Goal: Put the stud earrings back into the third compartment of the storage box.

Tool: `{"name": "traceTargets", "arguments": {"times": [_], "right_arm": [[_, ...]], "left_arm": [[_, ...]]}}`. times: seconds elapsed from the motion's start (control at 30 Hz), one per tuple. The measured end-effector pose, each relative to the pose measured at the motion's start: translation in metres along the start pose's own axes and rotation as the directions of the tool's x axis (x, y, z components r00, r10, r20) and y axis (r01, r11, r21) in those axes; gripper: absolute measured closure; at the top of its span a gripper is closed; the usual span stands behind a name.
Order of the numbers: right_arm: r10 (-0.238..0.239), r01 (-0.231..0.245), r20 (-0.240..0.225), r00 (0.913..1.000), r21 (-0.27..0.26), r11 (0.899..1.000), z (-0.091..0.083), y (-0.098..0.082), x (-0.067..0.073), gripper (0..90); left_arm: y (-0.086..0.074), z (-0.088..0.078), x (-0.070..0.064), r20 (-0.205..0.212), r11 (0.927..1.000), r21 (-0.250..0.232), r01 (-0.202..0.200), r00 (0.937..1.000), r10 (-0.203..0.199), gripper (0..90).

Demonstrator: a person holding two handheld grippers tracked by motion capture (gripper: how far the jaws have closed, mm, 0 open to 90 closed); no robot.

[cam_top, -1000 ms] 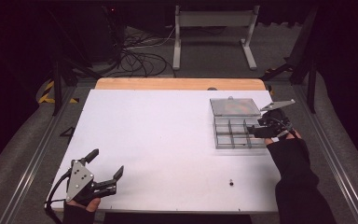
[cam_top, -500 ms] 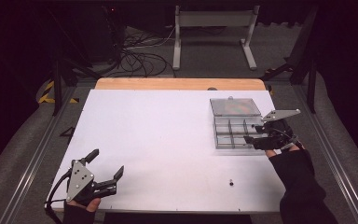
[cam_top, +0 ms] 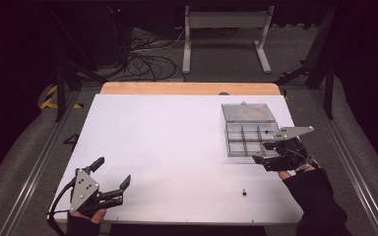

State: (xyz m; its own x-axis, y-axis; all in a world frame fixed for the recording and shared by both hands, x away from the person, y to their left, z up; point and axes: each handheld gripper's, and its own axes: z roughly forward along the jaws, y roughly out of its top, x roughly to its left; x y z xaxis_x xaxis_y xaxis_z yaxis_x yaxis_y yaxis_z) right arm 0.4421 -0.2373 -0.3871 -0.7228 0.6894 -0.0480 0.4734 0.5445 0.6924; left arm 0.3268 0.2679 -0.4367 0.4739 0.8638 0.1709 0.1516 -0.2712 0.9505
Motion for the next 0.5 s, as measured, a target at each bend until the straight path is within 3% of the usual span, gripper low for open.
{"name": "traceTargets", "arguments": {"times": [0.5], "right_arm": [[-0.066,0.074,-0.102,0.9926,0.073,0.995,0.014,-0.018,0.026,40.0]], "left_arm": [[0.000,0.000,0.000,-0.002,1.0000,0.000,-0.001,1.0000,0.001,7.9]]}}
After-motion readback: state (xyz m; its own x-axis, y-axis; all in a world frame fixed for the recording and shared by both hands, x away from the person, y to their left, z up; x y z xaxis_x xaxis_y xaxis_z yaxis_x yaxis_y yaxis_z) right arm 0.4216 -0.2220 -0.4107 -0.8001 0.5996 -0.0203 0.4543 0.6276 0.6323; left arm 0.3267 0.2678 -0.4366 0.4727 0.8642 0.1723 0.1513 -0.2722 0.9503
